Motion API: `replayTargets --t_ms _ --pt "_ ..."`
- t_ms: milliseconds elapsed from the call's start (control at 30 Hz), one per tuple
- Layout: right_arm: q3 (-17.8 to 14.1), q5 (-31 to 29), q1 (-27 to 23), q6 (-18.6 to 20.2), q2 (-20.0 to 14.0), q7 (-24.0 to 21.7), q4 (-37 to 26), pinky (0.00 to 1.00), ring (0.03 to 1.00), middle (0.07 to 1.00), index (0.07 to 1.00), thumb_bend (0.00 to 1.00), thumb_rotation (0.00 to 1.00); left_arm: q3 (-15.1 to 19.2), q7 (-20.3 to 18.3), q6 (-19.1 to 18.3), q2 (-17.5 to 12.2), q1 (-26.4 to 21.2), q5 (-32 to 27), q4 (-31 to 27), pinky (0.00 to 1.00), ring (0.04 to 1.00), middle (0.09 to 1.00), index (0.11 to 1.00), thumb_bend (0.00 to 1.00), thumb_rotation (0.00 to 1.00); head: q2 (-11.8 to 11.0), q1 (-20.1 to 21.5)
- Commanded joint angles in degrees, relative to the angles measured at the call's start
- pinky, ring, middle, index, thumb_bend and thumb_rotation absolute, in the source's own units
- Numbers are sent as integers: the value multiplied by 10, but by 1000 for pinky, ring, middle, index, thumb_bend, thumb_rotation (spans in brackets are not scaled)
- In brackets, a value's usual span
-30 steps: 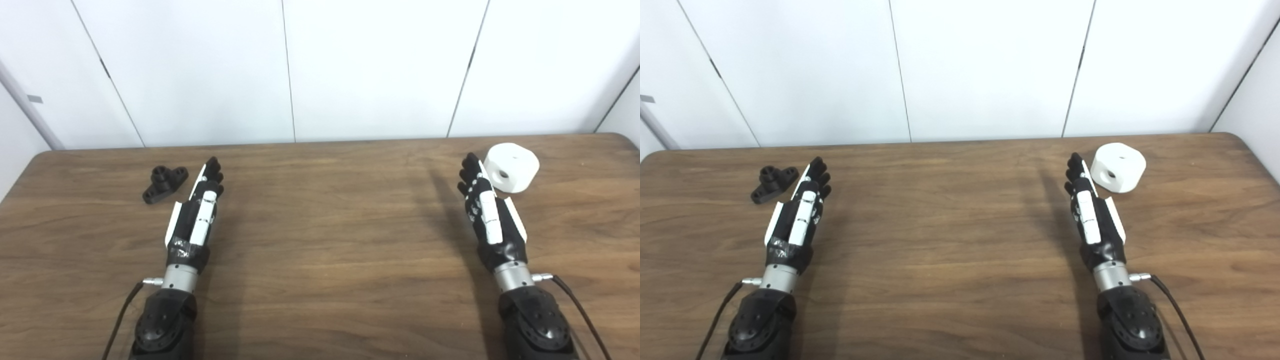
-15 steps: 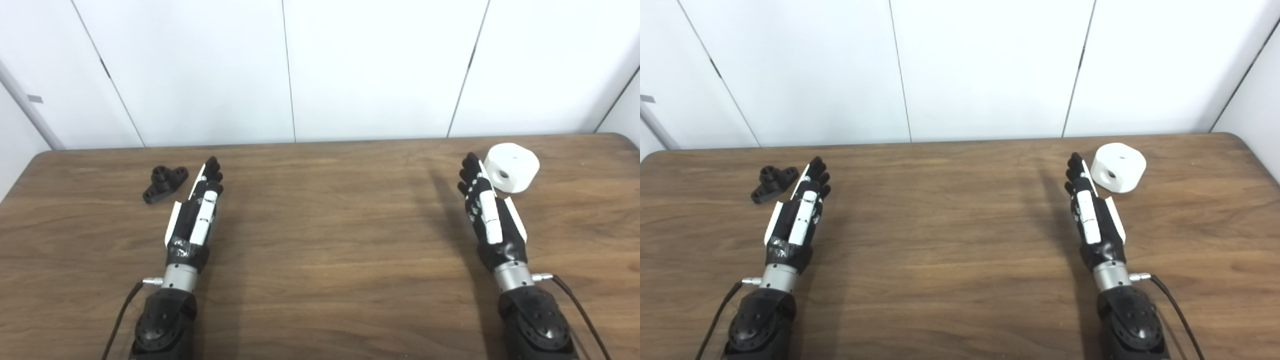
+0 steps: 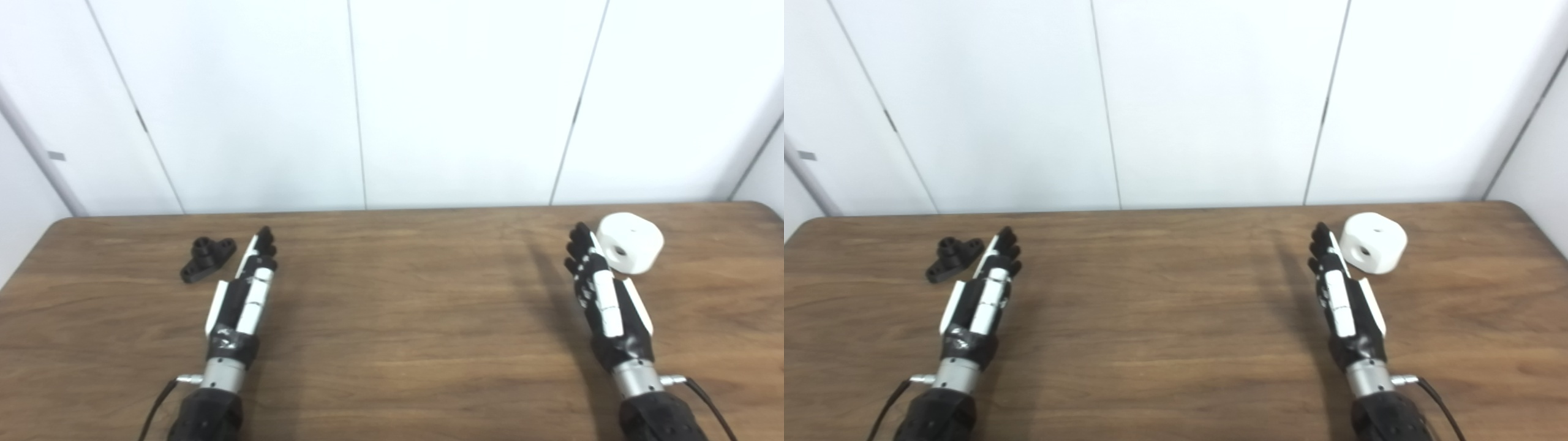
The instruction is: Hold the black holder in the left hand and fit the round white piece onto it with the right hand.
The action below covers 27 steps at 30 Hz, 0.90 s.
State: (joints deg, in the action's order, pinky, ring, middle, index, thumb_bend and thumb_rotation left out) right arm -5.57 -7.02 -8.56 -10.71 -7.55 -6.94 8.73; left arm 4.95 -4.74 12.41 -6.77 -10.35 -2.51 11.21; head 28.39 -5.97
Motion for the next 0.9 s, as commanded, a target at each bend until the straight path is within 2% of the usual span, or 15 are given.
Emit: replayTargets --t_ms 0,33,167,300,433,533,633,700,767,867 --pt "2 -8 30 -15 5 -6 40 1000 1000 1000 1000 374 1000 -8 32 17 2 26 50 6 936 967 978 970 482 575 -1 -6" --pt "1 -9 30 -17 4 -6 41 1000 1000 1000 1000 369 1000 -8 41 16 3 27 62 1 891 933 953 949 533 510 -2 -16" --pt "-2 -21 33 -18 2 -11 40 1000 1000 1000 1000 359 1000 -11 62 4 5 32 94 -27 795 859 905 909 581 419 -7 -36" --pt "-3 -29 34 -8 -3 -13 34 1000 1000 1000 1000 331 1000 -19 87 2 -8 37 159 -56 790 848 875 879 662 295 -10 -52" --pt "-3 -37 33 -9 -8 -18 37 1000 1000 1000 1000 333 1000 -30 132 0 -28 39 269 -76 813 853 867 872 753 282 -13 -63" --pt "-3 -38 31 -10 -12 -21 41 1000 1000 1000 1000 319 1000 -34 177 3 -42 39 350 -83 758 824 849 854 790 244 -14 -68" --pt "-4 -38 29 -12 -14 -21 45 1000 1000 1000 1000 324 1000 -39 227 18 -59 36 411 -78 732 823 840 833 828 257 -17 -75" --pt "-5 -42 28 -13 -14 -23 46 1000 1000 1000 1000 320 1000 -42 258 26 -69 34 439 -73 735 825 820 782 834 257 -19 -80" --pt "-5 -44 27 -11 -14 -23 46 1000 1000 1000 1000 322 1000 -45 285 27 -77 33 464 -69 791 824 790 708 846 241 -21 -84" --pt "-7 -49 25 -17 -16 -28 53 1000 1000 1000 1000 311 1000 -53 329 21 -96 30 512 -59 810 808 779 714 860 259 -24 -93"
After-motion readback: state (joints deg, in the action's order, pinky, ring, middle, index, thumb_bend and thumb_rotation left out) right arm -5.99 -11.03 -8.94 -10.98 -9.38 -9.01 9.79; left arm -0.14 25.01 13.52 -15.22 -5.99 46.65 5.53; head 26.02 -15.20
